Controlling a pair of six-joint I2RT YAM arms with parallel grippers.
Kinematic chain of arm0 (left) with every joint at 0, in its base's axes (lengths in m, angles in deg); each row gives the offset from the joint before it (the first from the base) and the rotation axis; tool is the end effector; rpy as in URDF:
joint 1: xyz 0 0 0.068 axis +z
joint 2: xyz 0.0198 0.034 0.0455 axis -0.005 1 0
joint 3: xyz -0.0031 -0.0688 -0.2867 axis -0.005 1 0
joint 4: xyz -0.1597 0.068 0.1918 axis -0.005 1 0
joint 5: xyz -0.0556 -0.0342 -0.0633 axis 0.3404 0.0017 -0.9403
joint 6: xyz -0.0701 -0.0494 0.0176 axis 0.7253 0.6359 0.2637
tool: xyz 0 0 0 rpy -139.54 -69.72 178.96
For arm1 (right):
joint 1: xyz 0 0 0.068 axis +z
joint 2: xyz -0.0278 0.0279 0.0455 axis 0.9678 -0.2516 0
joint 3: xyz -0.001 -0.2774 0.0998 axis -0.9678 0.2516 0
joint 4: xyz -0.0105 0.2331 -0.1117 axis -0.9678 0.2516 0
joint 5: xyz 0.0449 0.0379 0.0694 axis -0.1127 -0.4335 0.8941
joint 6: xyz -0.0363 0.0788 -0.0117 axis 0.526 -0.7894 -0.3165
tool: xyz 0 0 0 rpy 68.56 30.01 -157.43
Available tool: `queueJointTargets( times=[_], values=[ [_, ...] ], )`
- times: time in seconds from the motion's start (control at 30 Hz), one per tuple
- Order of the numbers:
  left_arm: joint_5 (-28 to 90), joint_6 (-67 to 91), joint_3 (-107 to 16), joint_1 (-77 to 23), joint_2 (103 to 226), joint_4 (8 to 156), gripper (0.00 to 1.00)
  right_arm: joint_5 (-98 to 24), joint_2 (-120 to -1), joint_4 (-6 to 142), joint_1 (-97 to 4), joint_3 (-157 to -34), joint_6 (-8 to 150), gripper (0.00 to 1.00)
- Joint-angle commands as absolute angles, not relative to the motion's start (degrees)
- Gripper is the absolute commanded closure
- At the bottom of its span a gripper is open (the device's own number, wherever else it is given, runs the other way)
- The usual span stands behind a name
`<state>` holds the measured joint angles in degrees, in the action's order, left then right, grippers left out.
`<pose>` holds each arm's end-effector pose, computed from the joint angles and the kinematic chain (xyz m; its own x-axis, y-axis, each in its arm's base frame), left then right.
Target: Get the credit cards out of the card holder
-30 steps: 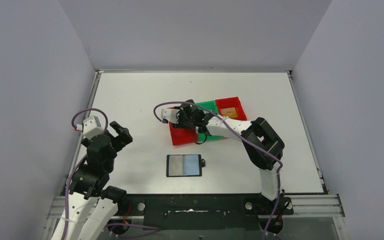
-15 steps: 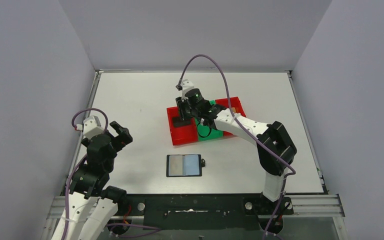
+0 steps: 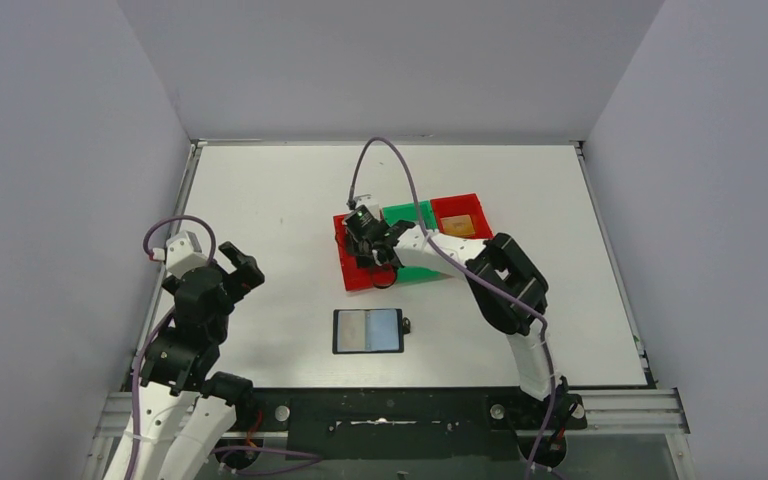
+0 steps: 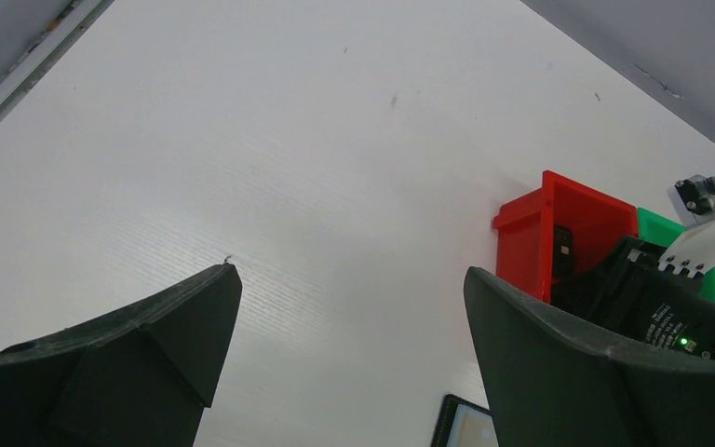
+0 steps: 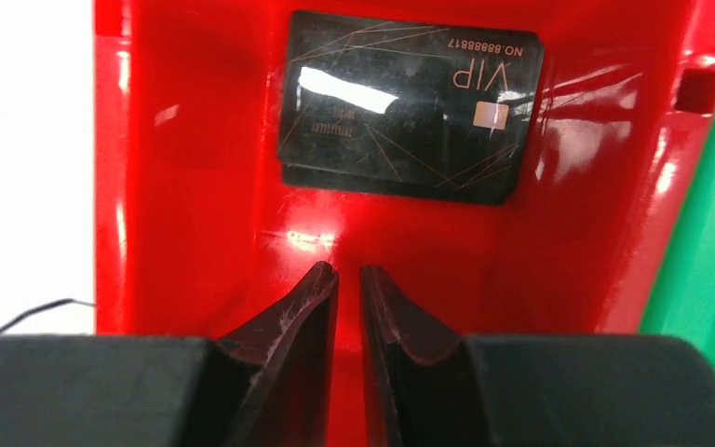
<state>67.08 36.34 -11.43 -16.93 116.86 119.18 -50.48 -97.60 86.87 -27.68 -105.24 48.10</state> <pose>0.1279 -0.0003 0.2891 -0.2353 -0.4687 -0.8514 -0.3587 0.8561 -0.3721 0.3296 0.3520 0.1654 -0.8095 -0.1597 -0.5650 -0.3432 0.9095 0.2346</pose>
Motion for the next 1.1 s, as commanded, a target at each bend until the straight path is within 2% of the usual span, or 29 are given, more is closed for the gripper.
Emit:
queueJointTargets(
  times=[0.0,0.47,0.87,1.07],
  values=[
    [66.73,35.92,-12.01,-16.53,116.44,116.93,0.08,-57.94,-99.83,89.1,-27.15,-110.61,45.34,0.82],
    [66.25,35.67,-11.85,-16.45,116.47,116.58,0.08,-63.67,-107.43,90.92,-28.79,-116.87,44.08,0.79],
    [65.92,35.57,-11.84,-16.42,117.29,116.39,0.08,-65.41,-106.72,89.72,-28.58,-117.26,41.41,0.74],
    [65.79,35.57,-11.77,-16.44,117.24,116.43,0.08,-67.49,-99.12,89.18,-26.85,-117.04,45.54,0.62]
  ],
)
